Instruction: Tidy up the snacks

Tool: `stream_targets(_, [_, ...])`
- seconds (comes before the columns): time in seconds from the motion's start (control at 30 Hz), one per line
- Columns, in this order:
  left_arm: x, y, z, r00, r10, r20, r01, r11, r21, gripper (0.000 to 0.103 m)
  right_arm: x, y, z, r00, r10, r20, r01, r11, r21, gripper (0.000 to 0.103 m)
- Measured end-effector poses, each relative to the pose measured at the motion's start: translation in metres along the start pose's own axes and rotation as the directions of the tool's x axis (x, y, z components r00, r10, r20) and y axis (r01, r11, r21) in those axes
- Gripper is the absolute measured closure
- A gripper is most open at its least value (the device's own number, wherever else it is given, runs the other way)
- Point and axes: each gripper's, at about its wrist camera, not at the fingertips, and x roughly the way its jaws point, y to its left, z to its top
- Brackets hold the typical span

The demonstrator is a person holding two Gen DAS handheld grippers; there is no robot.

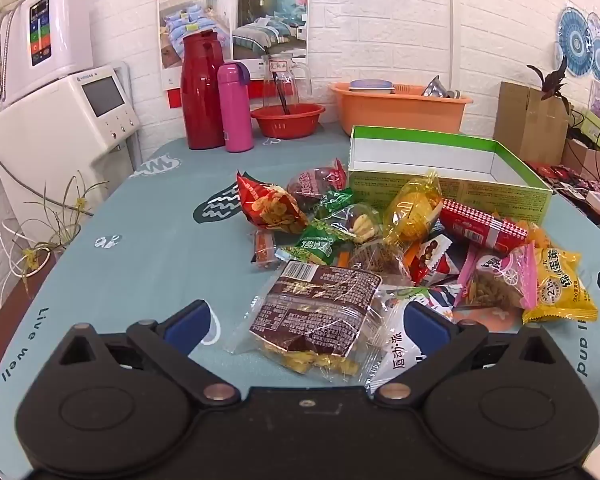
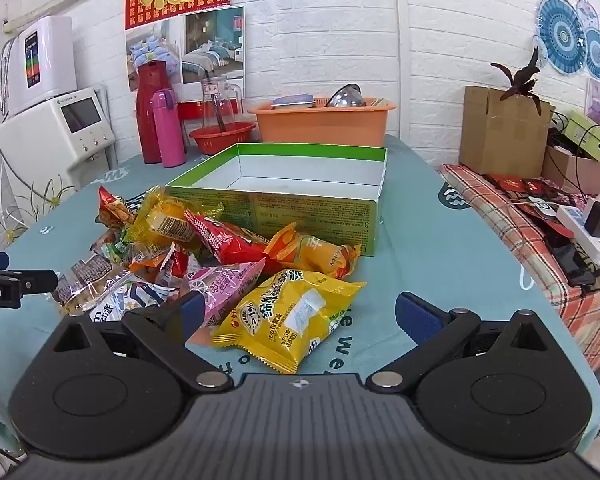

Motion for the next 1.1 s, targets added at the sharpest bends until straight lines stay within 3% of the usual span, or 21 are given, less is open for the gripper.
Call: stream_targets(1.1, [0.031, -0.012, 0.004, 0.998, -0.008, -0.064, 0.008, 1.0, 0.001, 0.0, 0.029, -0.005, -0.006, 0.996, 0.033, -0.083, -0.029, 0.998, 0.046, 0.0])
